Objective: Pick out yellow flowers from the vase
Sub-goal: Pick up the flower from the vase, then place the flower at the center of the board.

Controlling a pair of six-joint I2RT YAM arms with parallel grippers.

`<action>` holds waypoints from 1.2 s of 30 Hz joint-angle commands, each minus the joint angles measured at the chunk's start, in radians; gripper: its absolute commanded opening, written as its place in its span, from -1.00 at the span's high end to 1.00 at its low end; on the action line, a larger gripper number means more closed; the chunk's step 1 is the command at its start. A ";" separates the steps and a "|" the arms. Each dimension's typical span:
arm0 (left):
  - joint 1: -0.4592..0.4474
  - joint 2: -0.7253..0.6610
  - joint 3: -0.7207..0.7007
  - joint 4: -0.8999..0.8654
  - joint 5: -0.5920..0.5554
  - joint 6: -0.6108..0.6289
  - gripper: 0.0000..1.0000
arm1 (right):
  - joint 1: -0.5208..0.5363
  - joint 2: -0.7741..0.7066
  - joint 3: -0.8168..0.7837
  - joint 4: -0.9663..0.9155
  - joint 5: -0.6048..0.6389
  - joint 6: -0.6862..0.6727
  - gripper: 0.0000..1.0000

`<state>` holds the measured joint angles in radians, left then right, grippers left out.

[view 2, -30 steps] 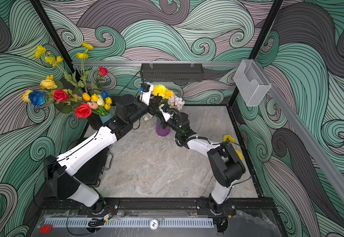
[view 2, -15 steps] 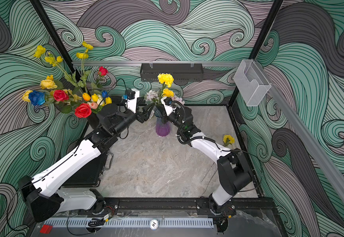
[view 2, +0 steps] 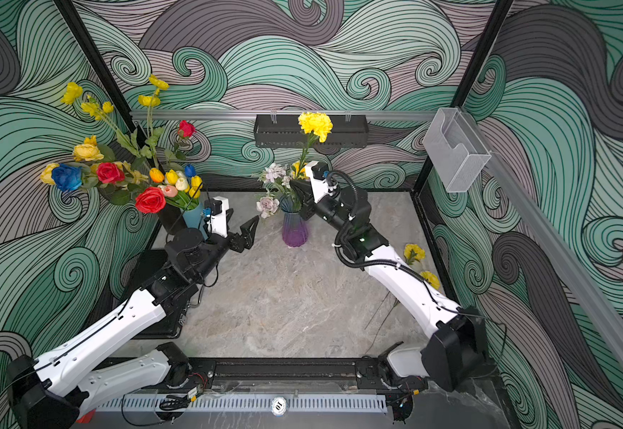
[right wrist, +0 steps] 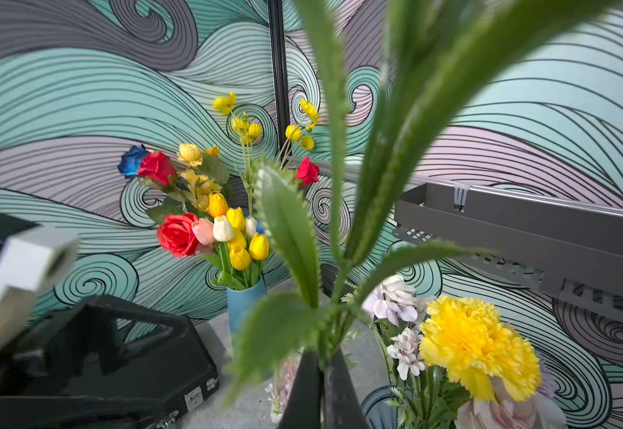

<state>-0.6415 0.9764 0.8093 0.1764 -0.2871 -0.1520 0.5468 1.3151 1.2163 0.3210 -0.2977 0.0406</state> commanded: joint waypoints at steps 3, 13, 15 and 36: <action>0.012 -0.044 -0.084 -0.026 -0.118 -0.100 -0.73 | 0.005 -0.125 -0.011 -0.175 0.072 0.042 0.97; 0.013 -0.030 -0.214 -0.037 -0.114 -0.147 -0.76 | -0.009 -0.349 -0.127 -0.459 0.300 0.065 1.00; 0.013 -0.011 -0.226 -0.026 -0.107 -0.131 -0.77 | -0.017 -0.381 -0.144 -0.526 0.342 0.095 1.00; 0.025 0.041 -0.298 0.055 -0.106 -0.032 -0.81 | -0.375 -0.501 -0.355 -1.049 0.367 0.541 1.00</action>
<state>-0.6239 1.0130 0.5129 0.2104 -0.3855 -0.1986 0.2081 0.8032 0.8738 -0.6537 0.0784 0.4946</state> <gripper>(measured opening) 0.904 0.053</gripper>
